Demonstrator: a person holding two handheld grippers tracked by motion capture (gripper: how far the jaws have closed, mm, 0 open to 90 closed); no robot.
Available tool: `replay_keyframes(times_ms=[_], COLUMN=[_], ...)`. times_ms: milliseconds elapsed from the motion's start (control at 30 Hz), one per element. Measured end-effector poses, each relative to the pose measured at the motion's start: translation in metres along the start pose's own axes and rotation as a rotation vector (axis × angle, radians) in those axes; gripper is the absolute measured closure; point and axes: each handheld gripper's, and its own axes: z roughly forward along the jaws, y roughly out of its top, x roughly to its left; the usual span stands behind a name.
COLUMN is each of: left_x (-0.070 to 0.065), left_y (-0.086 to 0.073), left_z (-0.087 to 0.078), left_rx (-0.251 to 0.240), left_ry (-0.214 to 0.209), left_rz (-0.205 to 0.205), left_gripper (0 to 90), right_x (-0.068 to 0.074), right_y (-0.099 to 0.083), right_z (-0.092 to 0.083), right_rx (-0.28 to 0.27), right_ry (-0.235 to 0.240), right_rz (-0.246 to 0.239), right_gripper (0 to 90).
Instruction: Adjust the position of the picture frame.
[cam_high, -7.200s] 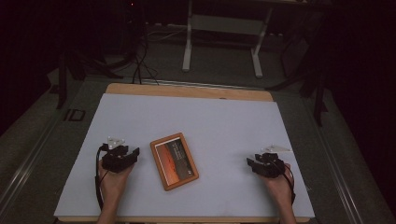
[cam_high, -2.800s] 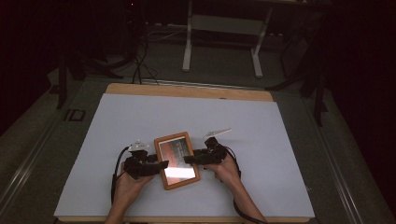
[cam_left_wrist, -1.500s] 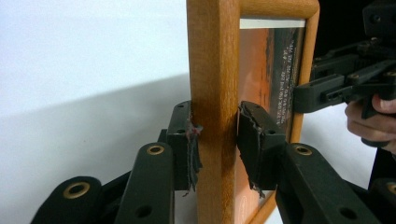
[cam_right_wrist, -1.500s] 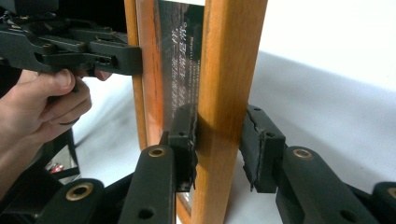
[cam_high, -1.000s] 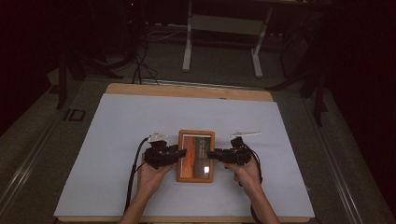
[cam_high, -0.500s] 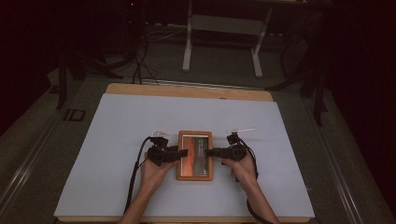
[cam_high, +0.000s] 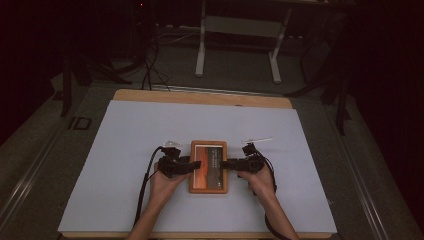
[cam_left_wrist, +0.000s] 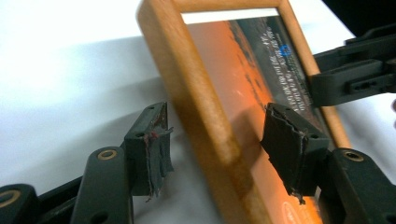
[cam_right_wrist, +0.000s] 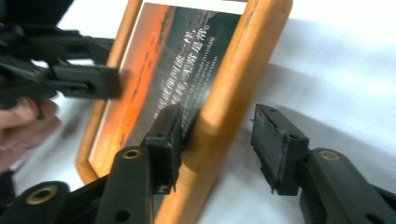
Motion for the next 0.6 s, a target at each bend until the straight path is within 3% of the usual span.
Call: replay_keyframes(times_ms=[133,367,600], left_x=[0.003,0.001,-0.003], left_y=[0.000,-0.003,-0.007], left_z=[-0.013,-0.032,-0.045], left_rx=[-0.019,-0.068,-0.099], left_ry=[0.025,0.076,0.133], left_rz=[0.023,0.068,0.099], left_gripper=[40.7,40.6,40.6], right_x=[0.003,0.009,0.013], right_y=[-0.003,-0.011,-0.014], right_z=[-0.007,-0.021,-0.025], right_rx=[-0.033,-0.085,-0.099], right_ry=[-0.032,-0.044,-0.080], right_rz=[-0.041,-0.096,-0.138], right_gripper=[46.5,43.4,42.1])
